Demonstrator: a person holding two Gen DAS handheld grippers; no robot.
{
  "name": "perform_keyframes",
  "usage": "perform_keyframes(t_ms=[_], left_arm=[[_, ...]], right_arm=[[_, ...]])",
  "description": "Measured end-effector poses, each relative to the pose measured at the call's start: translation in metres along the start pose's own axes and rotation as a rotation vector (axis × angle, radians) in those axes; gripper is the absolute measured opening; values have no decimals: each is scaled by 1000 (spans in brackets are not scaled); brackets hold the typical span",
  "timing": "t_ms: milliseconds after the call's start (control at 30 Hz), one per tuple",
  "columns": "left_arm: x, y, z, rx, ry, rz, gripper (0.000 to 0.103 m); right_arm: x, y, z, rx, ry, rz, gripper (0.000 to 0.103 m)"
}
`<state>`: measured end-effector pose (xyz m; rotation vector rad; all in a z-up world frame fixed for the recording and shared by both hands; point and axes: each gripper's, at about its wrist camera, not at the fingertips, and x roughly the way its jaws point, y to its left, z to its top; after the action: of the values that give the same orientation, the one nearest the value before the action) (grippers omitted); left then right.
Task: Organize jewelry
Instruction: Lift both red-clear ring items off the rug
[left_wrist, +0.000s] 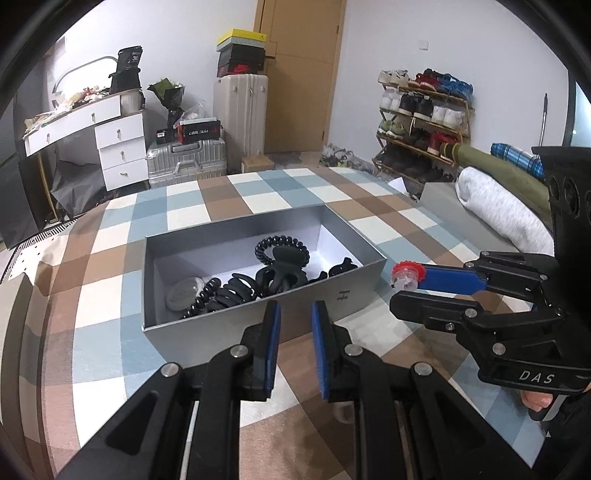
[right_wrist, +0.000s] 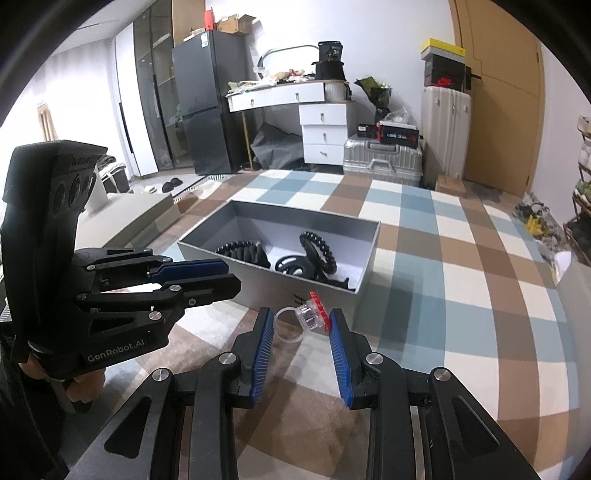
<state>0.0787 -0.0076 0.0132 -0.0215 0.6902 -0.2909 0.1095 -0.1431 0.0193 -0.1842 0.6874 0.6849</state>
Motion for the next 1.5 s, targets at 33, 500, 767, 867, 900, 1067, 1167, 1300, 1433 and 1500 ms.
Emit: perform_keyframes(t_ms=[33,500,767,867,900,1067,1167,1300,1433,1500], left_arm=[[0,0,0,-1,0,1,12],[10,-13,-17,56,155,-114,35],[21,-31,-29,129,256,-151,35],[23,-33,-30,138,270,-142,34],[23,-34,-30,142,267,-140,26],[19,-31,-29,151,242,-123,11],[16,-28,-27,142,219,-119,10],[9,-22,-23,117,172,-114,10],[6,-14,-18,77,129,-106,10],[3,-11,-16,59,106,-108,10]], right_arm=[[0,0,1,1,-2,2,29],[-4,-8,-3,13,2,-22,29],[-8,-13,-4,24,-5,-24,29],[-7,-12,-5,22,0,-20,29],[-7,-12,-5,22,0,-20,30],[-6,-12,-6,23,2,-17,29],[-6,-12,-6,23,2,-16,30],[-6,-11,-6,25,0,-12,29],[-2,-8,-9,20,12,-5,30],[1,-6,-10,18,20,0,30]])
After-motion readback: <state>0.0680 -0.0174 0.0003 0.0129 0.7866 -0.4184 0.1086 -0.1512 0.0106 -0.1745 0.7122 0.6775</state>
